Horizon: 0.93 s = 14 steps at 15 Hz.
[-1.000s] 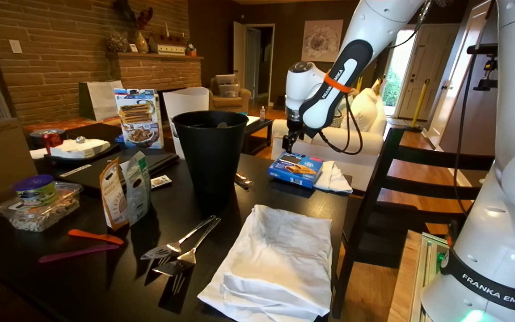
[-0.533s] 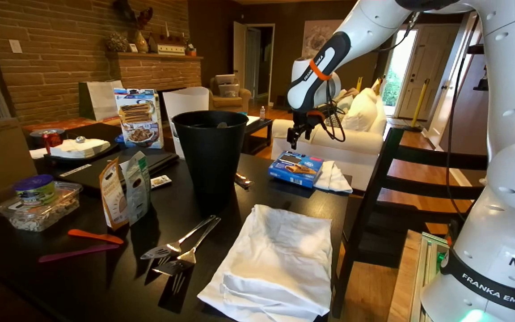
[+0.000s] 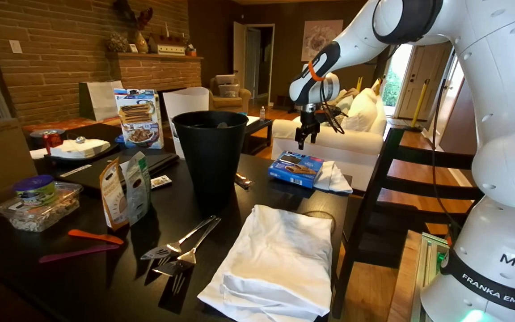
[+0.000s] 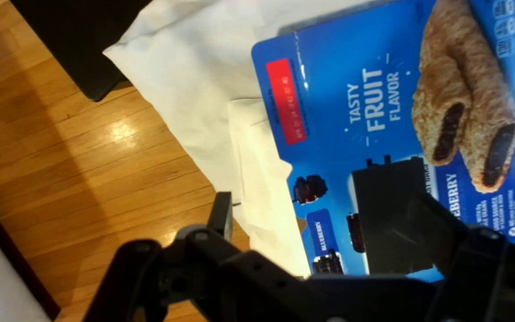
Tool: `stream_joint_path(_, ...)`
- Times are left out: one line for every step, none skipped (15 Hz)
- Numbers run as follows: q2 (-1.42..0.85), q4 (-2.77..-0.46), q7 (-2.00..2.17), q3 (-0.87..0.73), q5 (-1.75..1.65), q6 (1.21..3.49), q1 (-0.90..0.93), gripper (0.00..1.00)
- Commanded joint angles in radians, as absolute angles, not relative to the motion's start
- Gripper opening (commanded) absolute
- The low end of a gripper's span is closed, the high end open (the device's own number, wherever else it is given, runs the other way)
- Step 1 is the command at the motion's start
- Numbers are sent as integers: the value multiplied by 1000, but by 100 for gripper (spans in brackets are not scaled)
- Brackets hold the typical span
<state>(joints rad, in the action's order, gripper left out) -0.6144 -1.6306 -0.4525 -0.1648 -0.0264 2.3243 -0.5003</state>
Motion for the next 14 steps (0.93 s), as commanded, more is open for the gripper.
stream_joint_path(-730,-1446,-565,-95,86,2175,-579,100)
stream_joint_path(-753,-1413,-580,-83,105,2140,-593,100)
stream_joint_path(-775,-1377,-592,-73,120,2103,-605,100)
stream_joint_path(-797,-1340,-596,-67,128,2072,-612,100)
stream_joint_path(-816,-1313,-602,-61,139,2046,-620,100)
stream_joint_path(-838,-1283,-604,-56,147,2026,-628,100)
stream_joint_path(-856,-1254,-603,-51,153,2002,-633,100)
stream_joint_path(-873,-1229,-603,-48,158,1980,-639,100)
stream_joint_path(-891,-1201,-602,-44,161,1958,-643,100)
stream_joint_path(-908,-1176,-599,-41,160,1938,-645,100)
stream_joint_path(-923,-1156,-599,-37,163,1925,-650,100)
stream_joint_path(-935,-1135,-597,-34,163,1906,-652,100)
stream_joint_path(-946,-1115,-597,-32,162,1891,-654,75)
stream_joint_path(-962,-1095,-598,-30,163,1879,-657,74)
